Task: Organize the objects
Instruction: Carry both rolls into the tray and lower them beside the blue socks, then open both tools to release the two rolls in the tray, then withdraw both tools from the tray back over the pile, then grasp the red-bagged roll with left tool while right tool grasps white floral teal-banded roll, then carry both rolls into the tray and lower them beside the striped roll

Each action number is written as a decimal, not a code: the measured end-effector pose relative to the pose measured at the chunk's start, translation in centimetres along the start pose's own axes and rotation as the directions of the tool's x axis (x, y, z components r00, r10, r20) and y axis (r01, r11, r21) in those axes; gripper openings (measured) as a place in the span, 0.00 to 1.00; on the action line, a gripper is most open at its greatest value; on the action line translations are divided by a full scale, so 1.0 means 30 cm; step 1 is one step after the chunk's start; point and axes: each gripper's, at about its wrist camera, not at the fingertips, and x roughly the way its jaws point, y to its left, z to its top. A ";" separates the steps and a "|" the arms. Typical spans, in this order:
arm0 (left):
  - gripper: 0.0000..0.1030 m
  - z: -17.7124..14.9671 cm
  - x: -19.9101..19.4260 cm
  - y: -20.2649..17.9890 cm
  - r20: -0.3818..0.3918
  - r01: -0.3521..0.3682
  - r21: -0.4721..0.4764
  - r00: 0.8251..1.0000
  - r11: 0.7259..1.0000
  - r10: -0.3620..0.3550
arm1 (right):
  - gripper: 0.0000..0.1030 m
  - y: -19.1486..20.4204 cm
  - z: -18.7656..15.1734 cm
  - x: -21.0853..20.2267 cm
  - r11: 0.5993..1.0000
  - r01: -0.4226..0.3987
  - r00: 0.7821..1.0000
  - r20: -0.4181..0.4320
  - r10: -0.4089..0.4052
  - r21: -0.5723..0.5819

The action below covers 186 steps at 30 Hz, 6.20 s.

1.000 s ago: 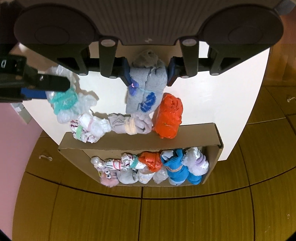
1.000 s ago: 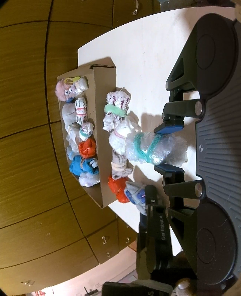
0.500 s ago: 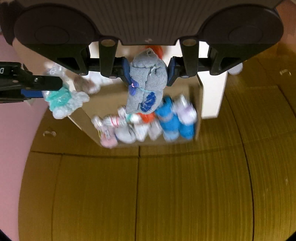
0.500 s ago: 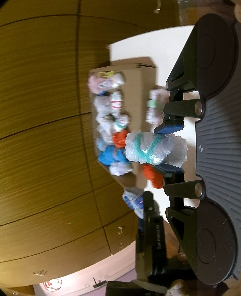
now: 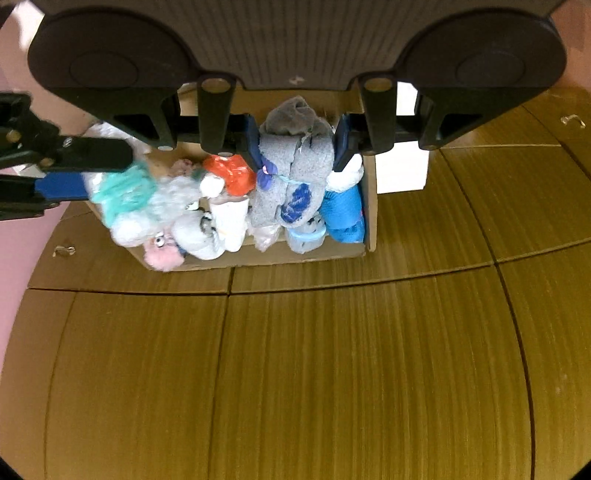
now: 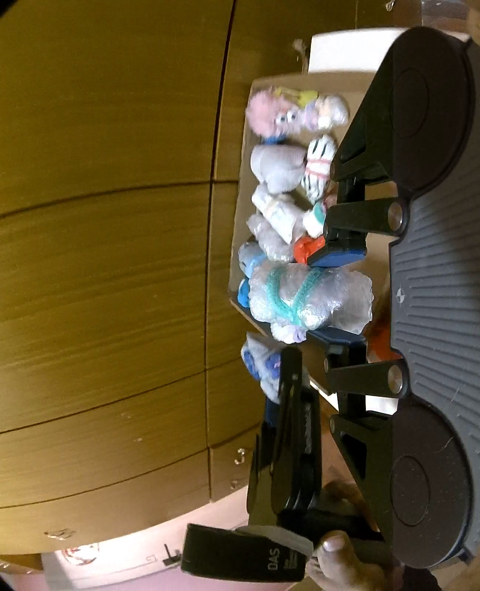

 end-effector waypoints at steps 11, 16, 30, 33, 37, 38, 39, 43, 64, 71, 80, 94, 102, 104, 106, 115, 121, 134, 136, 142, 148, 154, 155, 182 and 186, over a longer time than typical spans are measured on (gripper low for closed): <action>0.35 -0.097 0.089 0.022 -0.051 -0.020 0.071 0.998 0.997 0.024 | 0.40 -0.003 -0.015 0.236 1.000 -0.031 0.995 -0.094 0.031 -0.003; 0.35 -0.125 0.092 0.006 -0.046 -0.037 0.138 0.998 0.990 0.044 | 0.40 -0.014 -0.037 0.294 1.000 -0.023 0.991 -0.134 0.023 0.004; 0.42 -0.143 0.068 -0.020 -0.017 -0.059 0.203 0.998 0.977 0.064 | 0.42 -0.004 -0.050 0.331 0.999 -0.032 0.982 -0.185 0.025 -0.034; 0.49 -0.145 0.052 -0.029 -0.009 -0.057 0.200 0.998 0.978 0.060 | 0.43 -0.003 -0.048 0.328 0.999 -0.040 0.982 -0.184 0.033 -0.034; 0.51 -0.151 0.028 -0.039 0.003 -0.065 0.200 0.998 0.978 0.065 | 0.43 0.004 -0.044 0.331 0.998 -0.042 0.981 -0.192 0.033 -0.044; 0.51 -0.150 0.024 -0.037 0.000 -0.059 0.193 0.998 0.980 0.060 | 0.43 0.008 -0.042 0.333 0.998 -0.043 0.981 -0.192 0.033 -0.048; 0.51 -0.148 0.020 -0.034 -0.004 -0.055 0.183 0.998 0.982 0.056 | 0.43 0.012 -0.039 0.335 0.998 -0.047 0.980 -0.195 0.036 -0.051; 0.51 -0.145 0.003 -0.029 -0.010 -0.054 0.156 0.998 0.986 0.056 | 0.43 0.040 -0.027 0.342 0.996 -0.055 0.979 -0.201 0.039 -0.073; 0.81 -0.115 -0.042 -0.022 -0.062 -0.091 0.047 0.994 0.995 0.093 | 0.67 0.053 0.009 0.236 0.994 0.035 0.981 -0.186 -0.054 -0.104; 0.87 -0.093 -0.043 -0.044 -0.077 -0.087 0.035 0.993 0.996 0.090 | 0.72 0.030 0.016 0.189 0.993 0.088 0.981 -0.169 -0.100 -0.076; 0.87 -0.084 -0.051 -0.070 -0.075 -0.087 0.040 0.993 0.995 0.090 | 0.77 0.005 0.010 0.134 0.992 0.119 0.982 -0.146 -0.123 -0.040; 0.91 -0.119 -0.106 -0.068 -0.037 -0.111 0.014 0.993 0.994 0.111 | 0.83 -0.046 -0.036 0.018 0.987 0.158 0.984 -0.092 -0.155 0.031; 0.91 -0.238 -0.143 -0.100 0.031 -0.085 0.043 0.996 0.995 0.084 | 0.84 -0.111 -0.233 -0.144 0.976 0.195 0.981 -0.027 -0.194 0.100; 0.89 -0.257 -0.113 -0.116 0.008 -0.079 0.045 0.997 0.996 0.078 | 0.84 -0.129 -0.301 -0.153 0.972 0.213 0.977 -0.039 -0.210 0.101; 0.83 -0.268 -0.084 -0.123 -0.012 -0.077 0.044 0.997 0.996 0.077 | 0.84 -0.148 -0.345 -0.158 0.968 0.228 0.974 -0.041 -0.225 0.102; 0.59 -0.280 0.006 -0.134 -0.053 -0.078 0.061 0.995 0.995 0.082 | 0.83 -0.213 -0.346 -0.094 0.955 0.231 0.973 -0.039 -0.228 0.187; 0.46 -0.292 0.014 -0.119 -0.051 -0.042 0.066 0.998 0.997 0.045 | 0.83 -0.217 -0.338 0.002 0.943 0.251 0.968 -0.070 -0.241 0.217; 0.27 -0.294 -0.016 -0.120 -0.042 -0.017 0.073 0.999 0.997 0.021 | 0.60 -0.217 -0.356 -0.050 0.937 0.260 0.965 -0.033 -0.260 0.235; 0.27 -0.295 -0.020 -0.118 -0.041 -0.022 0.079 0.999 0.997 0.026 | 0.60 -0.221 -0.359 -0.070 0.936 0.264 0.964 -0.024 -0.265 0.231; 0.27 -0.303 -0.034 -0.112 -0.038 -0.026 0.077 0.999 0.997 0.029 | 0.60 -0.233 -0.373 -0.109 0.936 0.265 0.963 -0.019 -0.268 0.231; 0.26 -0.290 -0.071 -0.105 -0.023 -0.016 0.070 1.000 0.997 0.018 | 0.60 -0.235 -0.382 -0.152 0.937 0.262 0.964 -0.007 -0.268 0.231; 0.26 -0.220 -0.127 -0.128 0.006 0.018 0.067 1.000 0.998 -0.019 | 0.60 -0.230 -0.335 -0.211 0.944 0.254 0.964 0.030 -0.266 0.209; 0.26 -0.198 -0.132 -0.140 0.011 0.025 0.071 1.000 0.997 -0.026 | 0.60 -0.228 -0.314 -0.223 0.948 0.250 0.964 0.040 -0.262 0.198; 0.26 0.050 0.348 -0.383 -0.175 0.180 0.137 0.972 0.974 -0.155 | 0.60 -0.437 -0.051 0.090 0.983 0.179 0.978 -0.105 -0.182 -0.029; 0.26 0.060 0.368 -0.386 -0.185 0.168 0.153 0.973 0.974 -0.139 | 0.60 -0.442 -0.047 0.133 0.987 0.137 0.979 -0.142 -0.148 -0.087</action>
